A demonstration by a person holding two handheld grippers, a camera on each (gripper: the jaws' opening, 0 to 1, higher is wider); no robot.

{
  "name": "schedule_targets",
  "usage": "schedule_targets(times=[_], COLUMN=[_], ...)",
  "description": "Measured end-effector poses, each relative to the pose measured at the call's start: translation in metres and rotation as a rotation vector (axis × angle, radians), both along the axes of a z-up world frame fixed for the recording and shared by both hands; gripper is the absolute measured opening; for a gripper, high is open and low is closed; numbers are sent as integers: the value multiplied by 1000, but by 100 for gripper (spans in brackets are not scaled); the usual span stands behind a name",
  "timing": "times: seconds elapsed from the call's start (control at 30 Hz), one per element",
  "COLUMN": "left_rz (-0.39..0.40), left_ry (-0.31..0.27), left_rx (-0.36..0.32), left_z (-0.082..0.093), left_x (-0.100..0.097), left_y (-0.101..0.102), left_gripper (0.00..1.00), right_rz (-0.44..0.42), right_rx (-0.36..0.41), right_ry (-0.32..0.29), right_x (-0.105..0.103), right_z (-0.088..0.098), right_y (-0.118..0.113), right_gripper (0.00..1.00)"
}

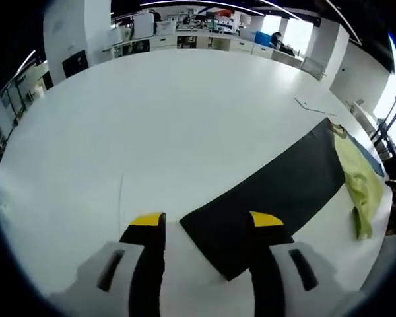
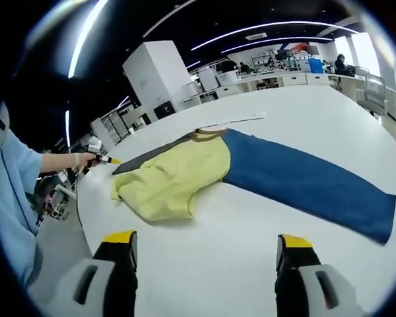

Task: Fold the garment on the visible template until the final outline fits inside the template.

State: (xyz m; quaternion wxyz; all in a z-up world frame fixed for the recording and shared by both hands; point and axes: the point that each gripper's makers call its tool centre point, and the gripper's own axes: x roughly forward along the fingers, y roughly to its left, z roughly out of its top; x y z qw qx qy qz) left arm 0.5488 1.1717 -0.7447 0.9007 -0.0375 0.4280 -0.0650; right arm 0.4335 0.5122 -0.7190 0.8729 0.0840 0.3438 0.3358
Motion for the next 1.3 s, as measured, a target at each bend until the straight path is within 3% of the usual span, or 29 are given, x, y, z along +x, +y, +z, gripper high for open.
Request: schedule_targets(times=[0.23, 0.43, 0.7, 0.93, 1.3], left_rz=[-67, -72, -89, -131, -225], left_ry=[-29, -66, -99, -141, -135], left_rx=[3, -62, -84, -133, -185], left_z=[16, 32, 49, 63, 59], left_x=[-10, -24, -49, -77, -113], left_y=[-12, -27, -37, -76, -140], left_gripper=[70, 68, 66, 64, 64], right_rz=[15, 21, 32, 42, 48], right_rx=[6, 14, 18, 33, 51], right_ry=[-17, -28, -48, -58, -73], right_x=[1, -2, -5, -7, -11], right_z=[6, 9, 13, 16, 21], right_y=[5, 9, 13, 18, 22], right_gripper=[88, 87, 87, 87, 87])
